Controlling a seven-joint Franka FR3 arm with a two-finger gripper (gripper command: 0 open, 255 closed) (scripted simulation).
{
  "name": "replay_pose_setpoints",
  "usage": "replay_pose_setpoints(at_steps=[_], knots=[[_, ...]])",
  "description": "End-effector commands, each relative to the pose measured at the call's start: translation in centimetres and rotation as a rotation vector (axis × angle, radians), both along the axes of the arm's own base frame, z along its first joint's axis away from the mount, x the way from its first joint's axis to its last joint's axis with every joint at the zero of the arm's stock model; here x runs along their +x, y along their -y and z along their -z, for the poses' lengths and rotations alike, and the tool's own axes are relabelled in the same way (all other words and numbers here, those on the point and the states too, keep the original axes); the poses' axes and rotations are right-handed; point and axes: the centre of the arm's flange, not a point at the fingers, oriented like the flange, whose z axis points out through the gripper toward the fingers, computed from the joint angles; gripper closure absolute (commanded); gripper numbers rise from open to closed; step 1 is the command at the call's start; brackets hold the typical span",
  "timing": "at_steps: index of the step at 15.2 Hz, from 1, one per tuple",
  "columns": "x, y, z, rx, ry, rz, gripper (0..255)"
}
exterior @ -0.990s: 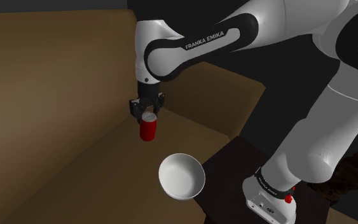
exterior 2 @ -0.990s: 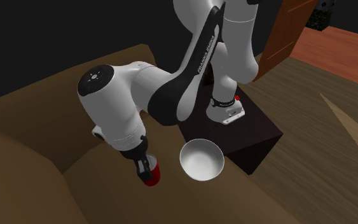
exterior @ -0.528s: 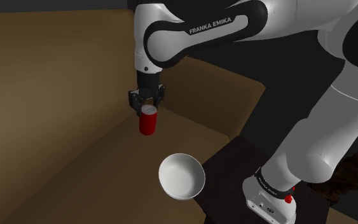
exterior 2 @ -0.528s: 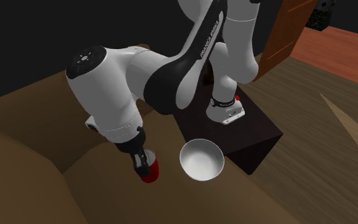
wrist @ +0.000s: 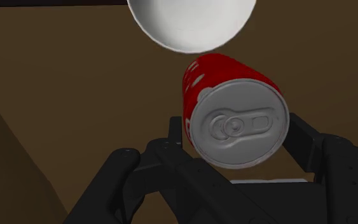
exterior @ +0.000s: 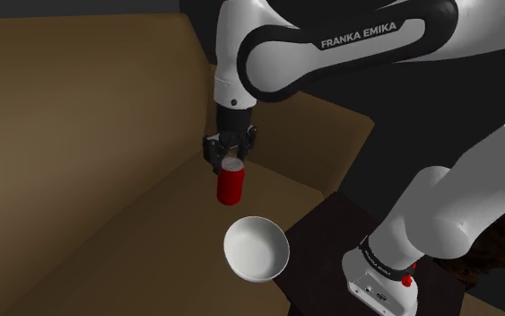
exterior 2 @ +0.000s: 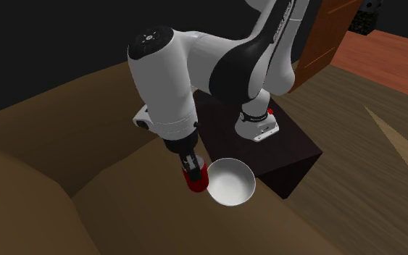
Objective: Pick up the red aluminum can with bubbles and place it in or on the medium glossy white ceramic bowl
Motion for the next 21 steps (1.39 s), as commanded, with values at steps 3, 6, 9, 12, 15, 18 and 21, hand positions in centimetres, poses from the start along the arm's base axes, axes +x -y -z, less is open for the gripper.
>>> replay_pose_setpoints(at_steps=[3, 6, 9, 12, 15, 18, 21], knots=[[-5.3, 0.3, -0.8, 0.0, 0.001, 0.001, 255], [-9.2, 0.7, -1.3, 0.0, 0.001, 0.001, 255], [-13.1, 1.0, -1.9, 0.0, 0.001, 0.001, 255], [-13.7, 1.1, -0.9, 0.0, 0.001, 0.001, 255], [-13.7, 1.1, 0.6, 0.0, 0.001, 0.001, 255], [-13.7, 1.1, 2.2, 0.0, 0.001, 0.001, 255], [-13.7, 1.1, 3.8, 0.0, 0.001, 0.001, 255]])
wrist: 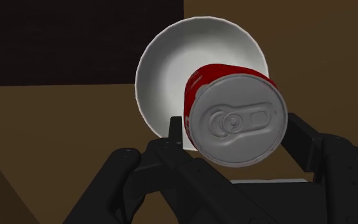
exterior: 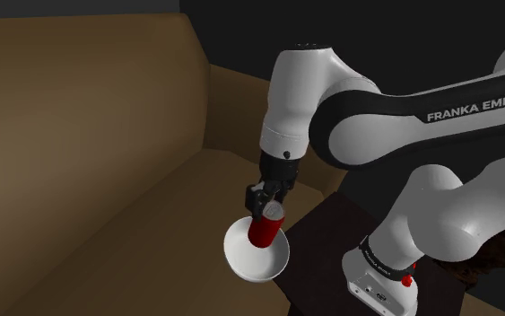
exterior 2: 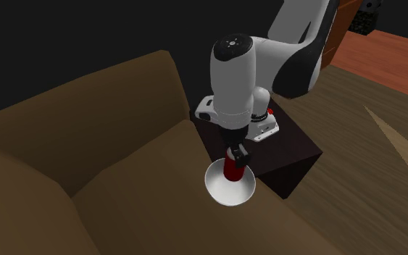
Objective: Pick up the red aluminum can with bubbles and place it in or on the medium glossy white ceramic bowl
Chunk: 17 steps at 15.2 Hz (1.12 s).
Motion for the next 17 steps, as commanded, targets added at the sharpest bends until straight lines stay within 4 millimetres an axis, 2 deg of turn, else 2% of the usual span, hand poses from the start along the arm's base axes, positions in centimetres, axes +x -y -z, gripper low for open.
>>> replay_pose_setpoints(at_steps=[1, 8, 16, 17], knots=[[0.0, 0.0, 0.9, 0.001, 0.001, 0.0, 255], [0.0, 0.0, 4.8, 0.001, 0.001, 0.0, 255], [0.0, 0.0, 4.8, 0.001, 0.001, 0.0, 255], [0.0, 0.0, 4.8, 0.001, 0.001, 0.0, 0]])
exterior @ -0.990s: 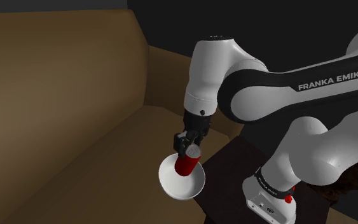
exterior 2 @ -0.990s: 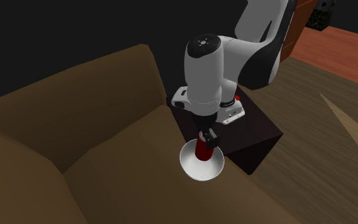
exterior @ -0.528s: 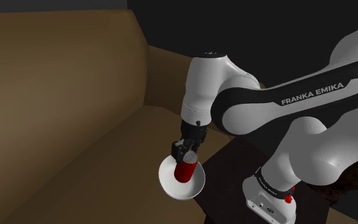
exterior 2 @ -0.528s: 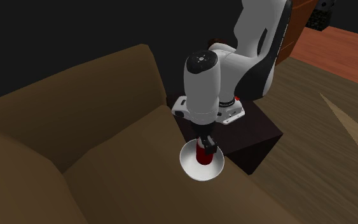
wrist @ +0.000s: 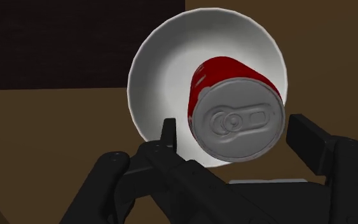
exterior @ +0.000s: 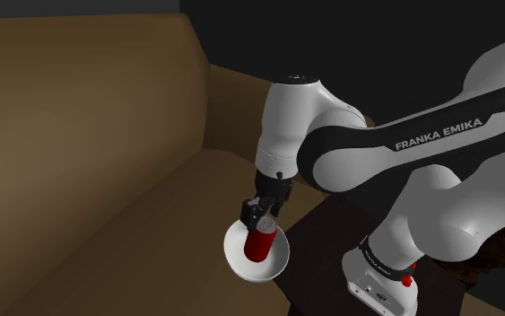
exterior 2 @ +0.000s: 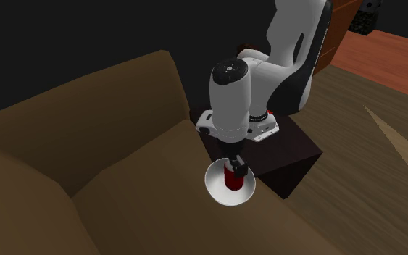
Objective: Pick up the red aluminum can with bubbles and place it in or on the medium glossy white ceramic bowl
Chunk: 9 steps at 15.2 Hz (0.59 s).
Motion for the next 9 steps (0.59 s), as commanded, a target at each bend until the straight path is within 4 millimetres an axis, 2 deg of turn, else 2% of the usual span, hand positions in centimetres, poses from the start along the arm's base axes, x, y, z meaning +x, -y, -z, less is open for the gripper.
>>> replay_pose_setpoints(at_steps=[1, 5, 9], knots=[[0.0, 0.0, 0.0, 0.0, 0.0, 0.0, 0], [0.0, 0.0, 0.0, 0.0, 0.0, 0.0, 0], [0.5, 0.2, -5.0, 0.0, 0.0, 0.0, 0]])
